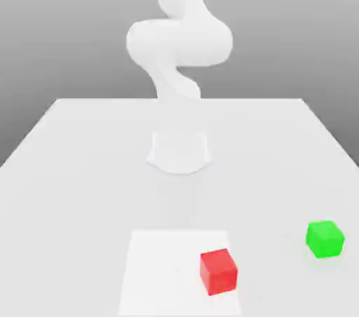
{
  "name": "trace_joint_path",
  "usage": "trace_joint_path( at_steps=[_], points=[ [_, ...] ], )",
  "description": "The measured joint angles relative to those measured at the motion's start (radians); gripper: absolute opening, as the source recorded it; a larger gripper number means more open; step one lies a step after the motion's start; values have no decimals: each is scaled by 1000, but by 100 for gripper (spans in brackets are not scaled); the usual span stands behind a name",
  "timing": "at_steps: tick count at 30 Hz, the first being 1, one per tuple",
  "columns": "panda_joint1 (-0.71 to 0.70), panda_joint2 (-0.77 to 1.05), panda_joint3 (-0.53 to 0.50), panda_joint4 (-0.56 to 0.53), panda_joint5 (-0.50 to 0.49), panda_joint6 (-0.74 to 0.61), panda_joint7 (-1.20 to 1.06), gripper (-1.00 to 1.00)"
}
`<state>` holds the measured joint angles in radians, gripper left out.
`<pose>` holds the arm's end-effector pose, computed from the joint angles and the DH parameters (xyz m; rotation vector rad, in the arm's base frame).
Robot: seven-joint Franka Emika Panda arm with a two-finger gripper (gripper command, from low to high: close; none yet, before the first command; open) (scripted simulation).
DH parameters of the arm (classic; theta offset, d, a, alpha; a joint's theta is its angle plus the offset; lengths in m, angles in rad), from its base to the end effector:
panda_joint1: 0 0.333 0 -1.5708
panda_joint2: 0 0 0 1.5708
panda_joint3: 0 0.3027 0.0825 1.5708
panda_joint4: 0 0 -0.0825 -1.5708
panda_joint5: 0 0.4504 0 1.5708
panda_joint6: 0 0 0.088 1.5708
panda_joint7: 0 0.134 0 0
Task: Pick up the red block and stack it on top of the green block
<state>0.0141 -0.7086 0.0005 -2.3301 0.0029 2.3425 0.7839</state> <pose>0.4742 0.0071 0.6335 -2.5078 1.0170 -0.9386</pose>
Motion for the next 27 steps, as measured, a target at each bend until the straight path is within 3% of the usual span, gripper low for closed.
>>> trace_joint_path(
  at_steps=[22, 27],
  points=[
    [98, 804, 38, -264, -11, 375, -115, 0],
    [105, 985, 29, -252, -32, 516, -105, 0]
  ],
)
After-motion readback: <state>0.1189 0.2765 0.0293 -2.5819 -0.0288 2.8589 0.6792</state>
